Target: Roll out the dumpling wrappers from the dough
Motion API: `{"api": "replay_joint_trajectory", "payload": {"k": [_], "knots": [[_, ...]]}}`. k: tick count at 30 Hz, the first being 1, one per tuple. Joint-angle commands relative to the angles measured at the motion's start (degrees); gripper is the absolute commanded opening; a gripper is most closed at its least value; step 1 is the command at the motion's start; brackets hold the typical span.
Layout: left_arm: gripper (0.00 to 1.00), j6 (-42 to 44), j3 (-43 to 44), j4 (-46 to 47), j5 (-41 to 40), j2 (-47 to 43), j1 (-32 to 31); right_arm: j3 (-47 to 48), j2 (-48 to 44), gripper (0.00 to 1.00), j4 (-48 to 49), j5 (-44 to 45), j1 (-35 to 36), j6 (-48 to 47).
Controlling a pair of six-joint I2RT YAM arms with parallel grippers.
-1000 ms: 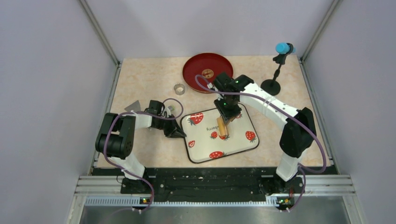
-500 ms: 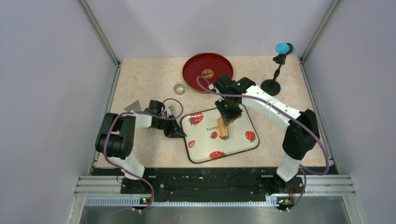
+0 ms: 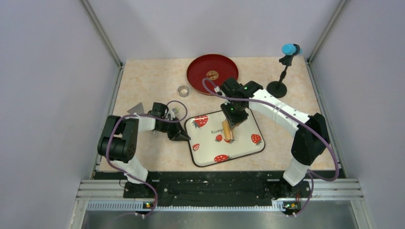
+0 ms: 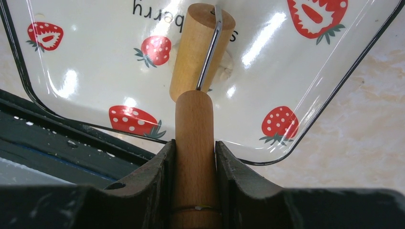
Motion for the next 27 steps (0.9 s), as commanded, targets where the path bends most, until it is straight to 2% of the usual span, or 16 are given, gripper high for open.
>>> {"api": "replay_joint_trajectory", "payload": {"k": [1,22,27], "knots": [[0.0,0.71,-1.09,0.13,-6.19,2.62,-0.64,-10.67,10.64,0.0,-1.16,7.99,-0.08,-0.51],[0.0,0.45,-1.27,0.43,-6.3,2.5,-0.64,-13.35,15.3,0.0,4.01,1.21,-0.21,-2.55],[0.0,0.27,-1.49,0.66,-6.34,2.17,-0.59,-12.76,14.35,0.0,4.37,2.65,-0.37,-2.61]]}}
